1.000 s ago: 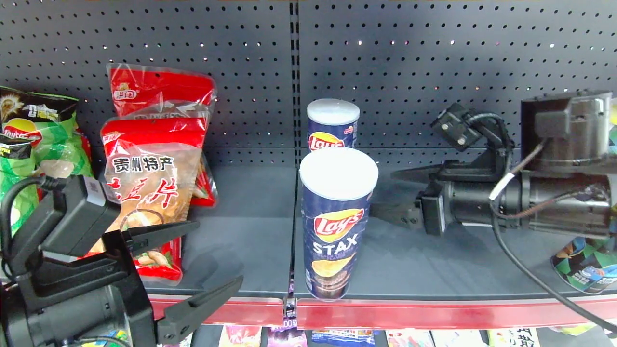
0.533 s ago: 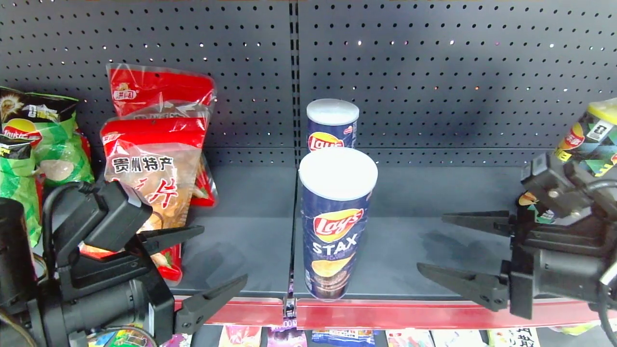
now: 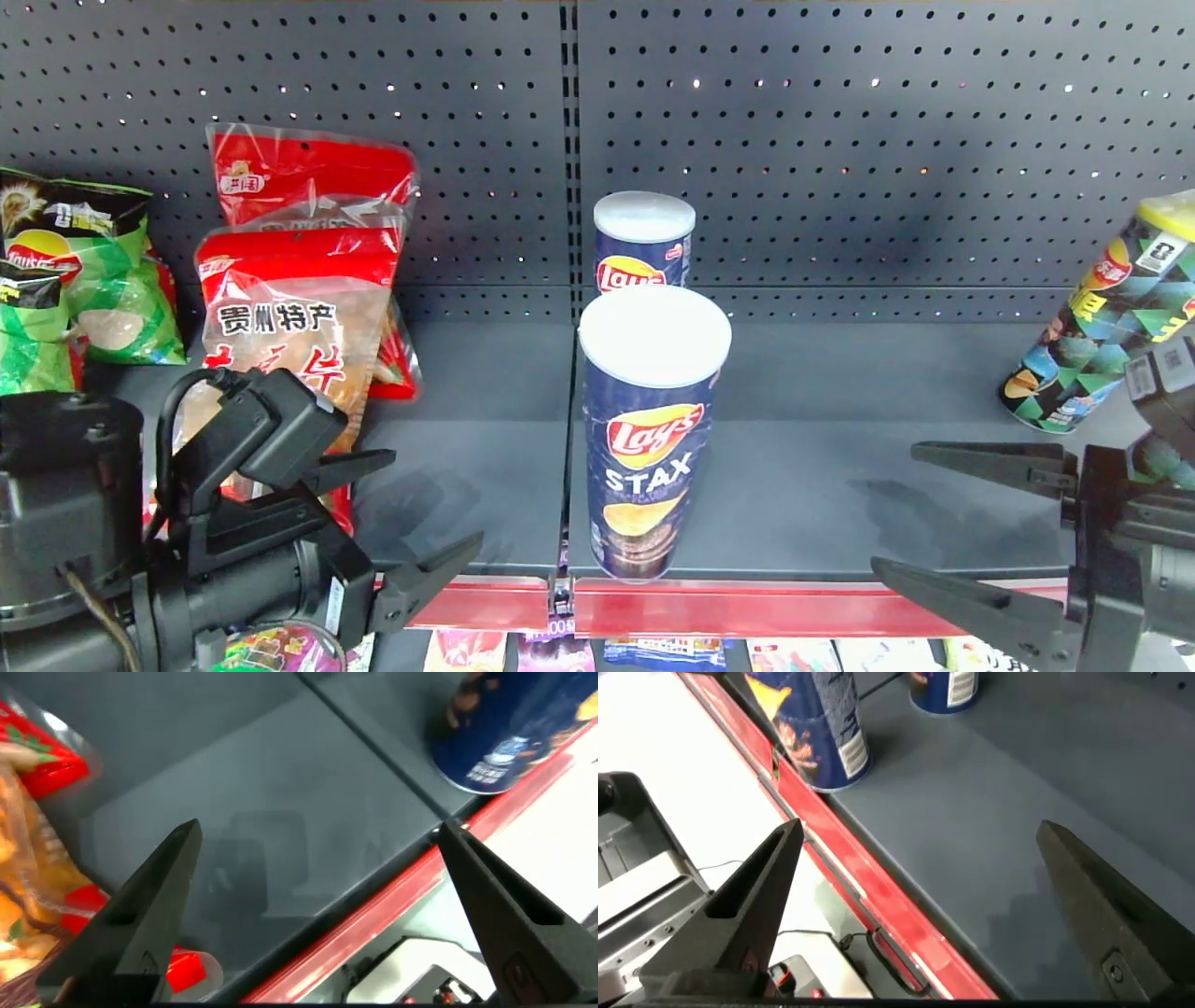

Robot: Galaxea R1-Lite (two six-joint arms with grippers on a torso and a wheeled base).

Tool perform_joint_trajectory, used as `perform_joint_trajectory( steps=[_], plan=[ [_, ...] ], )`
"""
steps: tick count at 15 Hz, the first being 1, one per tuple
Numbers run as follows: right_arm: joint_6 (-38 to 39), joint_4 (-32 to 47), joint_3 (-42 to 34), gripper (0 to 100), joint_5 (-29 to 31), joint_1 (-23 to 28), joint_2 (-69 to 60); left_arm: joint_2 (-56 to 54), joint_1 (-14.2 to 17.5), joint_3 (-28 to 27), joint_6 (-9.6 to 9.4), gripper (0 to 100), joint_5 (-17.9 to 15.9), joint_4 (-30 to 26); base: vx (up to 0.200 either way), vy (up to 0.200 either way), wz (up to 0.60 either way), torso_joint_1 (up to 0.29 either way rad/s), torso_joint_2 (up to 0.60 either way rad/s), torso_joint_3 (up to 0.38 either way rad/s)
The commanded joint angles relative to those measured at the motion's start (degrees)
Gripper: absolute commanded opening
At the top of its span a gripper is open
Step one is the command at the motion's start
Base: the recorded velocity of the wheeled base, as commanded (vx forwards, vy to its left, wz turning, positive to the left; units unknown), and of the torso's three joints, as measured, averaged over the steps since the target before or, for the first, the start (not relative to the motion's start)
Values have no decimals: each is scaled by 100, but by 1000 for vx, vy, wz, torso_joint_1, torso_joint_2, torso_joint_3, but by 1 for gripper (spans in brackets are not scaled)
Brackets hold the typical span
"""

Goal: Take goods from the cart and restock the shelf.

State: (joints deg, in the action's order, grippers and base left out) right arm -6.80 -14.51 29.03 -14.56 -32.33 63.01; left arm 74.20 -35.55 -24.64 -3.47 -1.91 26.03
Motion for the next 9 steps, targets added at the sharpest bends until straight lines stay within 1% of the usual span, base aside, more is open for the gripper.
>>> perform_joint_trajectory(
  steps=[1, 3, 5, 6, 8, 9],
  plan=[
    [3, -8, -99, 100, -3, -1, 0, 112, -101, -6, -4, 100, 16, -1, 0, 0, 0, 0, 0, 0],
    [21, -8, -134, 100, -3, 7, 9, 156, -198, 3, -4, 100, 227, -1, 0, 0, 0, 0, 0, 0],
    [39, -8, -108, 100, -3, 16, 106, 94, -225, 3, -4, 100, 508, -1, 0, 0, 0, 0, 0, 0],
    [65, -8, -108, 100, -3, 16, 115, 129, -216, -6, -4, 100, 569, -1, 0, 0, 0, 0, 0, 0],
    [188, -8, -99, 100, -3, 16, 159, 235, -251, 3, -22, 100, 578, -1, 0, 0, 0, 0, 0, 0],
    [206, -8, -64, 100, -3, 34, 220, 332, -268, -6, -92, 100, 578, -1, 0, 0, 0, 0, 0, 0]
  ],
)
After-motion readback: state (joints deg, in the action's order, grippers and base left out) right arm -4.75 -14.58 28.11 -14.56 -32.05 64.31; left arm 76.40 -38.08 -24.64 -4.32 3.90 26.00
